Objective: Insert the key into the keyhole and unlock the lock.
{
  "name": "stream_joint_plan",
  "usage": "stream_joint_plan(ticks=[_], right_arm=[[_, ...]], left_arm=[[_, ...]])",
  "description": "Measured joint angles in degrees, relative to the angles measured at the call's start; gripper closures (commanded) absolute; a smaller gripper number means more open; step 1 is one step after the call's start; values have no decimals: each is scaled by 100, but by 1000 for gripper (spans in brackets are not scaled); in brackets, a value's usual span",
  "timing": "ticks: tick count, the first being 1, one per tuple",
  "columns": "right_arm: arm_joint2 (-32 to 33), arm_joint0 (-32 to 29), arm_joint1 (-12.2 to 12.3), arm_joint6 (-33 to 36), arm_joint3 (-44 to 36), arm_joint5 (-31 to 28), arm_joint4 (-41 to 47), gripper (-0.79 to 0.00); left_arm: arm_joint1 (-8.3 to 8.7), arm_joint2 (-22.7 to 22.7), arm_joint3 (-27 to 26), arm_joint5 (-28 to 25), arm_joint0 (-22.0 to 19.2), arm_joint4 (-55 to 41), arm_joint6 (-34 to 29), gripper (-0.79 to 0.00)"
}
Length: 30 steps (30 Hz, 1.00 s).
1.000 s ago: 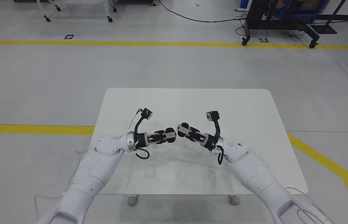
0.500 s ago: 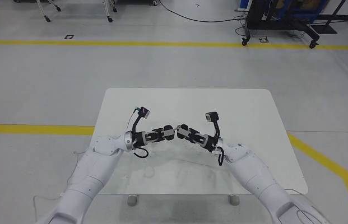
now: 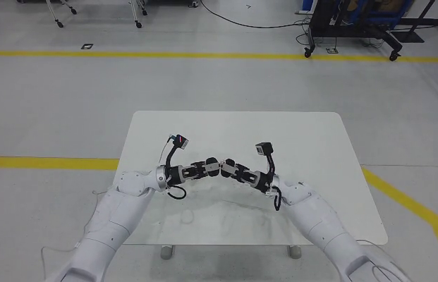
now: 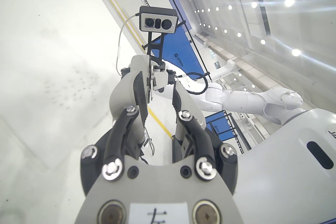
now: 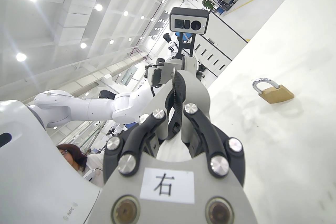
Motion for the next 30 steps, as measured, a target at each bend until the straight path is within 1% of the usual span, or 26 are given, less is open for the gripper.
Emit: stream_joint_plan(ticks=[9,10,11,12,15,20,30], right_arm=[[102,13,-62,97,62,0,34,0],[132,0,-63,107,51,0,27,-120],[153,-11,-64,117,40,0,23,-693],[172,-23,-66,131,28,0,22,-785],[202,-57,-70,187,18,0,61,-785],[200,-57,-70,187,20,0,64,-785],[215,-62,-67,160,3,26,67,-785]], left_arm=[[24,-6,-50,-16,26,345,325,0],[26,-6,-62,-6,35,376,367,0],[28,-6,-71,0,42,392,397,0],[30,-7,-79,5,49,400,425,0],[38,-32,-82,26,65,387,510,0],[65,-119,-1,217,49,439,671,0],[64,-111,-24,232,62,451,684,0]])
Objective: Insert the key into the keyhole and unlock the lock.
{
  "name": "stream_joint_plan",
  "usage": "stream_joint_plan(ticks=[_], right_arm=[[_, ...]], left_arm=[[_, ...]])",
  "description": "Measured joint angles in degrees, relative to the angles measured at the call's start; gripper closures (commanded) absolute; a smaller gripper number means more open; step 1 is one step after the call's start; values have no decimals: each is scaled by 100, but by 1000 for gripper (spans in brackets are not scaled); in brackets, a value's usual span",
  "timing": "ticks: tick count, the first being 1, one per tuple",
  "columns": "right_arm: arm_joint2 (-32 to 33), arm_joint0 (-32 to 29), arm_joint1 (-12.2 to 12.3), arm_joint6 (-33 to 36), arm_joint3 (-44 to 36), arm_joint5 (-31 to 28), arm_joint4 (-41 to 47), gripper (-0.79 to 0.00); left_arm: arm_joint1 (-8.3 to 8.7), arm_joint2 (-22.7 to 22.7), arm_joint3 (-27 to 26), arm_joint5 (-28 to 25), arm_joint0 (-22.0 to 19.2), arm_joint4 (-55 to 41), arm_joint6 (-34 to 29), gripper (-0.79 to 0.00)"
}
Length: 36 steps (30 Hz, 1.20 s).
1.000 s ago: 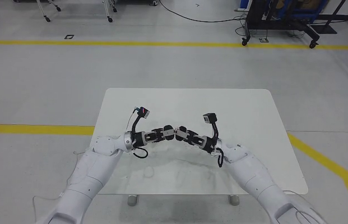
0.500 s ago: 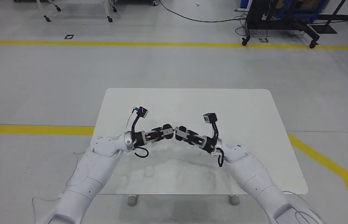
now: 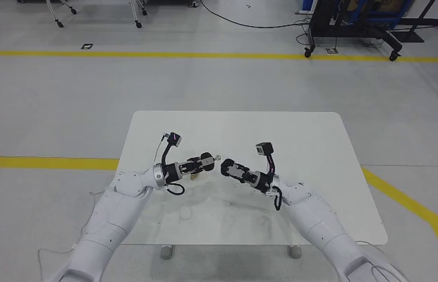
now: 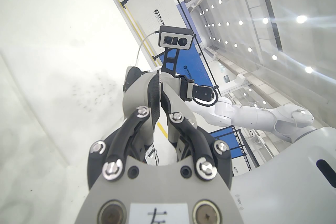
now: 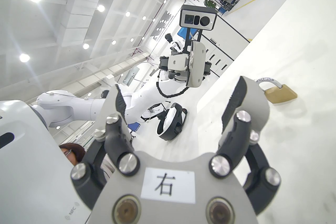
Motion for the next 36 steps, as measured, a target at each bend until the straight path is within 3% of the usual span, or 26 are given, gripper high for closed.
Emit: stream_joint_plan(ticks=[4,7,8,9,10,11,12,15,20,36], right_arm=[[302,86,143,-76,91,345,-471,-785],[507,107,304,423,51,507,-827,-785],[557,105,354,608,14,565,-907,-745],[600,92,399,759,-49,639,-958,-613],[642,54,449,898,-165,746,-975,-566],[661,14,481,976,-264,823,-963,-419],[672,-29,510,1043,-367,895,-929,-345],[610,-169,579,1285,-732,1143,-721,-219],[468,-194,657,1505,-908,1363,-585,-111],[103,-93,752,1658,-901,1516,-161,-62]], left_arm=[[27,76,-241,262,96,196,-175,0],[47,145,-307,496,80,182,-557,0],[50,166,-313,544,66,186,-653,0],[53,187,-318,579,52,196,-738,0],[56,211,-320,601,35,211,-818,0],[57,227,-320,607,25,217,-857,0],[57,246,-323,609,19,220,-897,0],[57,320,-339,595,4,225,-1055,0],[60,378,-307,592,-28,187,-1156,0],[65,523,-231,617,-103,221,-1157,0]])
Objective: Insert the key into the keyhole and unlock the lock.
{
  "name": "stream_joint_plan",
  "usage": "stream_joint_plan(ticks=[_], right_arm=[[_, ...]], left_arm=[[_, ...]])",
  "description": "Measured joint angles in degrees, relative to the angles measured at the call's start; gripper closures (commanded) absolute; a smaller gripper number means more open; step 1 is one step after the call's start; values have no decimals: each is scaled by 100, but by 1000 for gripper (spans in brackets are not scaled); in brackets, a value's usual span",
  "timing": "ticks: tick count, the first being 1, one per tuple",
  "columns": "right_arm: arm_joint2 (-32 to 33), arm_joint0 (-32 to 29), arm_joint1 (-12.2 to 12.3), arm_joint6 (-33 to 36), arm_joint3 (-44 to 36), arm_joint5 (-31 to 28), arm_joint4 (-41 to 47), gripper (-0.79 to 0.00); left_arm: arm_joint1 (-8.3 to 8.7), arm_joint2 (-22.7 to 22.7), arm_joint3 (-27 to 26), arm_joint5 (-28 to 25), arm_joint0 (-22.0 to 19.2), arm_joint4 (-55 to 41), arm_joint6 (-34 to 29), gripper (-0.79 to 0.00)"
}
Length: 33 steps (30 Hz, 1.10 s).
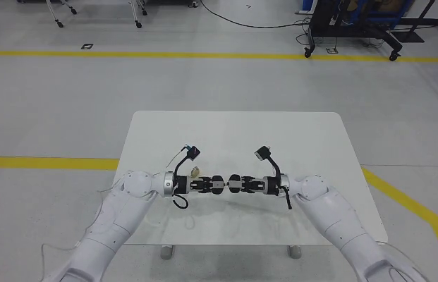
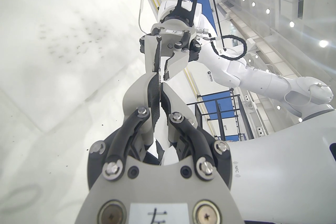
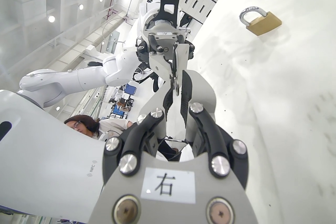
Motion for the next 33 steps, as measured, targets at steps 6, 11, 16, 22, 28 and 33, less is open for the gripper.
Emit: stream_joint_plan(ticks=[6,11,16,22,28,33], right_arm=[[-144,43,24,-15,-20,-15,135,0],[-180,83,62,-74,65,-75,157,0],[155,55,209,-354,259,-354,180,0],[1014,-331,554,-823,266,-823,14,0],[1581,-735,733,-1114,59,-1114,23,0],[1568,-724,730,-1107,66,-1106,21,0]], left_arm=[[2,44,6,-21,-15,64,69,0],[4,42,5,-25,-17,3,112,-785],[3,42,5,-25,-17,4,110,-785],[3,42,5,-25,-17,5,110,-785],[4,39,-2,-25,-14,9,115,-785],[99,-160,-788,-203,227,895,823,-785]])
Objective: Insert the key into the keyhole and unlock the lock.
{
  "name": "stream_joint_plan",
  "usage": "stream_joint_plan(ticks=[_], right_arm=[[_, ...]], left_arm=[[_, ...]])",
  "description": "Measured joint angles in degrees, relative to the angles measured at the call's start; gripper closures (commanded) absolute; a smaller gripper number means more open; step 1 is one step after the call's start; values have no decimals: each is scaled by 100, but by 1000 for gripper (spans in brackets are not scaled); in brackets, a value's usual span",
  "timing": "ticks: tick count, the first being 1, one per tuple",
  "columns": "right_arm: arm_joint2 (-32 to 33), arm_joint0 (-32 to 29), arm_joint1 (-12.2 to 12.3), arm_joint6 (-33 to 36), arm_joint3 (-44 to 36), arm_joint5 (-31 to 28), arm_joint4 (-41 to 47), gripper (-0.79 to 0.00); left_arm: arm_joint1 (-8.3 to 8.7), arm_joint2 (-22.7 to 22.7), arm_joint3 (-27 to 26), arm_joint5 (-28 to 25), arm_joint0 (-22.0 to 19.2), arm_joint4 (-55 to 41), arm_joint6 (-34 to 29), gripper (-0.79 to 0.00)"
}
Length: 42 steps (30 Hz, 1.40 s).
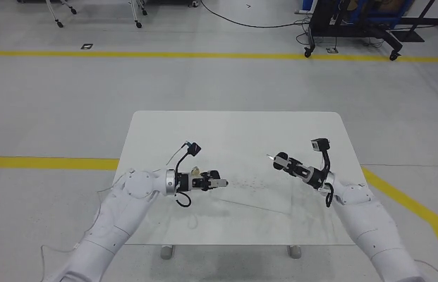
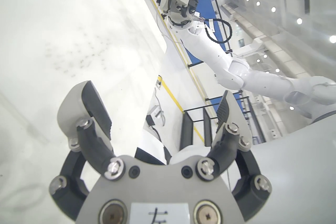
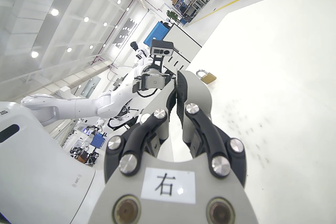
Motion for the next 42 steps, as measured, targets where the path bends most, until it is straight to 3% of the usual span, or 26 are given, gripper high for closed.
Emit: stream_joint_plan(ticks=[4,10,14,20,22,24,39,40,41,42], right_arm=[[0,0,0,0,0,0,0,0],[1,0,0,0,0,0,0,0],[1,0,0,0,0,0,0,0],[1,0,0,0,0,0,0,0],[1,0,0,0,0,0,0,0],[1,0,0,0,0,0,0,0],[0,0,0,0,0,0,0,0],[0,0,0,0,0,0,0,0],[0,0,0,0,0,0,0,0],[0,0,0,0,0,0,0,0]], left_arm=[[184,-458,-919,448,335,1670,718,-785],[338,-862,-1765,1257,720,3687,1446,-785],[361,-829,-1710,1507,752,4332,1469,-785],[273,-416,-1107,1845,432,4732,1419,-785],[249,-326,-912,1908,303,4814,1411,-542],[226,-224,-779,2011,200,4992,1378,-376],[114,168,-393,2139,-118,5240,1171,-308],[112,172,-387,2147,-121,5253,1170,-286],[111,176,-381,2160,-124,5270,1171,-185],[109,182,-373,2174,-127,5285,1174,0]])
